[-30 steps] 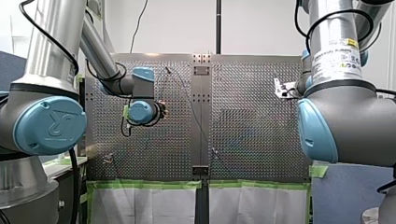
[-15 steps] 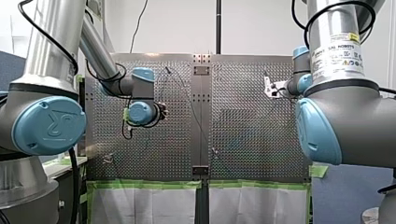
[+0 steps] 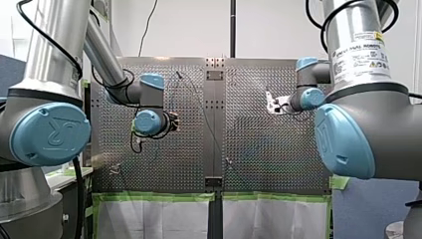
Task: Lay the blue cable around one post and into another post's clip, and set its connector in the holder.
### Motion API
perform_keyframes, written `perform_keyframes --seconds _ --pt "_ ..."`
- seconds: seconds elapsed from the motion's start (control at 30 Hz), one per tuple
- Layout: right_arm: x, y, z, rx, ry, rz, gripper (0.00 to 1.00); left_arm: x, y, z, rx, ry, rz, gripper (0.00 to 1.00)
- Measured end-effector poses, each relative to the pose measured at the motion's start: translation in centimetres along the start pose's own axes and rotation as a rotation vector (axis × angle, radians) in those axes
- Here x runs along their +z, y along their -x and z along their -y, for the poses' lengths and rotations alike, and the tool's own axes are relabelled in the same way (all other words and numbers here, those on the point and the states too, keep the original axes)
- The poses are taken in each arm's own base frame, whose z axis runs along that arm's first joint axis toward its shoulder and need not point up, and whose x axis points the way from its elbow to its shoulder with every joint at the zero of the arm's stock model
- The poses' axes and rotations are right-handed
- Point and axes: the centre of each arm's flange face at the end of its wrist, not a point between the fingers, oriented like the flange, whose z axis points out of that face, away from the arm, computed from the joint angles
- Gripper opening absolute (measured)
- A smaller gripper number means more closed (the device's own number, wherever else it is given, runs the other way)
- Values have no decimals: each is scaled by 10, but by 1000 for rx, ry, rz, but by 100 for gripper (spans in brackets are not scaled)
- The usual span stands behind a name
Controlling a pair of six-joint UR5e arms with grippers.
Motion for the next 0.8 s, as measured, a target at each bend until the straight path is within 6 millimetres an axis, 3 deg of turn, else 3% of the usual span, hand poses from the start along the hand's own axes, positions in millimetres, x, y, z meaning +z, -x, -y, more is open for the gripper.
perform_keyframes --seconds 0.3,0.8 --pt "-11 18 41 2 0 3 100 -12 -10 -4 -22 1 -35 100" --pt "-19 19 105 -45 6 -34 100 -15 -12 -6 -23 10 -54 100"
